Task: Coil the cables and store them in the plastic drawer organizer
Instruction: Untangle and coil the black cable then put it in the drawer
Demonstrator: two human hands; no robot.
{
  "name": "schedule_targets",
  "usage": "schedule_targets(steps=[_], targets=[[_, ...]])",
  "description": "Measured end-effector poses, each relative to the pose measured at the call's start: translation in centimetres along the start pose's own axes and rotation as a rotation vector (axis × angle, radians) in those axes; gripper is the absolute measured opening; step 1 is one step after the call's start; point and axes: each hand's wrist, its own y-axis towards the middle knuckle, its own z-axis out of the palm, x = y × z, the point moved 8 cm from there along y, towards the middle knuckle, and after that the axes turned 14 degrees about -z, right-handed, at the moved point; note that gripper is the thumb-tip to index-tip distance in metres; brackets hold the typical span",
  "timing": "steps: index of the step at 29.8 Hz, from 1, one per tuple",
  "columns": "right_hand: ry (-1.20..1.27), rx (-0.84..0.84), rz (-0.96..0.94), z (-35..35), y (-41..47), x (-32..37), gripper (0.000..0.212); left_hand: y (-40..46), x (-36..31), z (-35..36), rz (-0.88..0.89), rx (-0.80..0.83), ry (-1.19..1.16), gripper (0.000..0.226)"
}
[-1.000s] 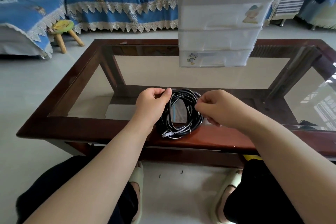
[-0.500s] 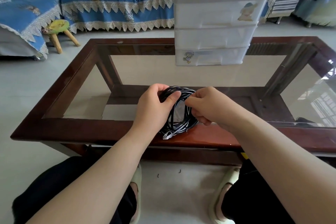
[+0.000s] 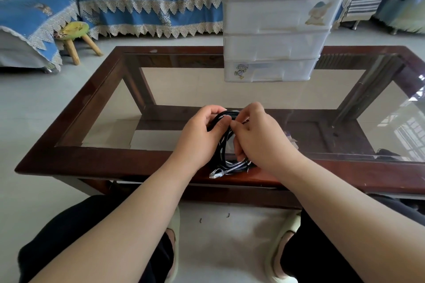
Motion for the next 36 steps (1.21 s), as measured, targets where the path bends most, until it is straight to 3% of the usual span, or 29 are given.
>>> schedule_targets(steps=[3, 7, 11, 17, 21, 24, 29, 32, 36], targets=[[-0.006, -0.002, -0.019, -0.3, 0.3, 0.0, 0.011, -0.2, -0.5, 0.2, 0.085, 0.007, 0.141, 0.023], [0.101, 0.160, -0.050, 0.4, 0.3, -0.1, 0.019, -0.2, -1.1, -0.4, 0.164, -0.039, 0.252, 0.028], [-0.077, 0.243, -0.266, 0.1, 0.2, 1.3, 0.024, 0.2, -1.0, -1.3, 0.156, -0.085, 0.272, 0.025], [-0.312, 0.002, -0.567, -1.8, 0.2, 3.0, 0.011, 0.3, -0.8, -1.3, 0.158, -0.054, 0.321, 0.030], [-0.320, -0.087, -0.678, -2.2, 0.3, 3.2, 0.012, 0.0, -0.8, -0.8, 0.155, 0.028, 0.285, 0.027], [-0.264, -0.066, -0.616, -2.4, 0.7, 2.6, 0.020, -0.3, -1.0, -0.3, 0.157, 0.111, 0.242, 0.023], [-0.167, 0.211, -0.457, -1.7, 1.0, 1.4, 0.058, -1.2, -1.5, 0.4, 0.177, 0.319, 0.237, 0.020], [-0.178, 0.344, -0.399, -0.6, 0.4, 1.1, 0.055, -1.9, -1.6, 0.4, 0.180, 0.436, 0.224, 0.035], [-0.316, 0.420, -0.376, 0.4, -0.7, 1.3, 0.064, -2.0, -0.7, 0.3, 0.079, 0.522, 0.215, 0.036]])
